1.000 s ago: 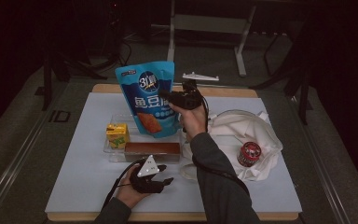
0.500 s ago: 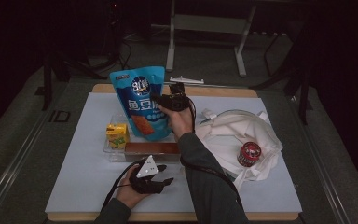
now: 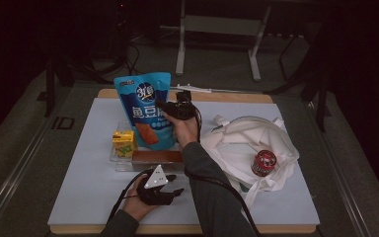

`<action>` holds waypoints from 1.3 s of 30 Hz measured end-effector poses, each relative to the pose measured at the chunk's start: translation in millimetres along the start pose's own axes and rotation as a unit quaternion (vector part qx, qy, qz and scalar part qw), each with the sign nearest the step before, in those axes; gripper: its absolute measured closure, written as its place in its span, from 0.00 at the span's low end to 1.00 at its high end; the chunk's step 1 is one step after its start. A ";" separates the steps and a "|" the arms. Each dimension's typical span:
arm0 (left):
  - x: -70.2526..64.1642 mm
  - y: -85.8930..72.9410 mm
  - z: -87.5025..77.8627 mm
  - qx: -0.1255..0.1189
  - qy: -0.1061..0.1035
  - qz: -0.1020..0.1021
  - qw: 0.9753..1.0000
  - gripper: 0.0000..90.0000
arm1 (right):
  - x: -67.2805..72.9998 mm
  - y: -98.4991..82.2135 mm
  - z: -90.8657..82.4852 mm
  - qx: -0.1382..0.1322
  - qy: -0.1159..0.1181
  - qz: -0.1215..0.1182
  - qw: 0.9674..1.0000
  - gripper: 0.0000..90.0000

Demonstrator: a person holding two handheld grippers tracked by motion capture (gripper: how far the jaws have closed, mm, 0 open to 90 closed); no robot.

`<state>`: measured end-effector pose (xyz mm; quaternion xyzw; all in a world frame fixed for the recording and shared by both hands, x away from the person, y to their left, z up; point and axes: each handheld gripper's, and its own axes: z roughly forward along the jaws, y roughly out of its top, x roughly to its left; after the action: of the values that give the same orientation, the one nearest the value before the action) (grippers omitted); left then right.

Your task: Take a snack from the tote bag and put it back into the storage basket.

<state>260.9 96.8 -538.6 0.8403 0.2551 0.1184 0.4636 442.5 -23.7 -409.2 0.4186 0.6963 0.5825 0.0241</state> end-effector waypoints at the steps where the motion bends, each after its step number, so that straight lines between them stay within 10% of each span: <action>1: 0.0 0.0 0.0 0.000 0.000 0.000 1.000 0.50 | -0.8 -1.3 0.9 0.003 0.000 -0.002 1.000 0.97; 18: -0.5 0.5 1.1 0.006 0.002 0.001 1.000 0.49 | -18.1 -10.0 -35.8 0.117 0.005 -0.097 0.988 0.79; 31: -1.0 0.7 1.8 0.009 0.003 0.004 1.000 0.49 | -15.4 -32.2 -49.3 0.201 -0.048 -0.207 0.956 0.62; 39: -1.5 1.1 2.6 0.014 0.003 0.006 1.000 0.49 | -17.6 -40.3 -43.8 0.219 -0.061 -0.214 0.950 0.57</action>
<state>261.2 93.6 -539.0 0.8475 0.2535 0.1203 0.4505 408.8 -67.9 -436.7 0.2896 0.8773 0.3700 0.0980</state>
